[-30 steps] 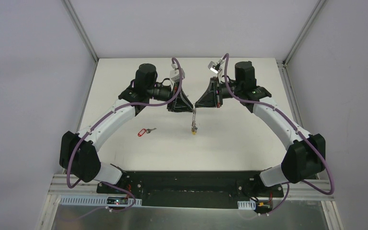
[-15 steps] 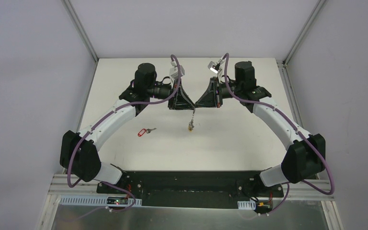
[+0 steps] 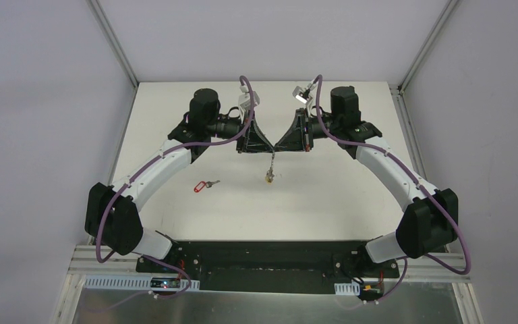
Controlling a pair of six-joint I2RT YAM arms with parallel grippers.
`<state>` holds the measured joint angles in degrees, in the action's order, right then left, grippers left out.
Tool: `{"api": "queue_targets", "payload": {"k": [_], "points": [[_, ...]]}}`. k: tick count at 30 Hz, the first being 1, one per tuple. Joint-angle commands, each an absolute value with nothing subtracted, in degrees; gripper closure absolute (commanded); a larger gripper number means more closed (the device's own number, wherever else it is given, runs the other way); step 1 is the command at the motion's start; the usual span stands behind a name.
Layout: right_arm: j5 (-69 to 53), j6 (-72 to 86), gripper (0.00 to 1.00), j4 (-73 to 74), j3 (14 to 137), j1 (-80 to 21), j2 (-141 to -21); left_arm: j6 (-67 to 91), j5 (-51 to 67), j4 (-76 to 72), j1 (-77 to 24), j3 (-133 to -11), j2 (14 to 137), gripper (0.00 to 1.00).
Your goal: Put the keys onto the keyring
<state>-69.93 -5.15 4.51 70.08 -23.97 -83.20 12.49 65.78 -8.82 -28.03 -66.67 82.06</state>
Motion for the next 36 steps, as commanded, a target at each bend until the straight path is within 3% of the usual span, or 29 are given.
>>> {"api": "queue_targets", "payload": {"k": [1,17,28,36], "points": [[-71.48,-5.13,1.0,1.57,70.5,-23.77,-81.02,12.93,67.92,-12.06,-27.86,-66.92,81.69,0.96],[-65.55,-6.18,0.99,3.25,70.97,-23.79,-81.09,15.81,63.78,-10.99,-27.86,-65.69,79.34,1.0],[-62.25,-6.55,0.52,4.08,70.93,-22.12,-79.14,8.77,58.75,-1.75,-27.77,-64.79,75.4,1.0],[-58.32,-6.75,0.48,4.53,70.84,-21.24,-78.2,4.46,50.72,8.88,-27.51,-66.06,72.34,1.0]]}}
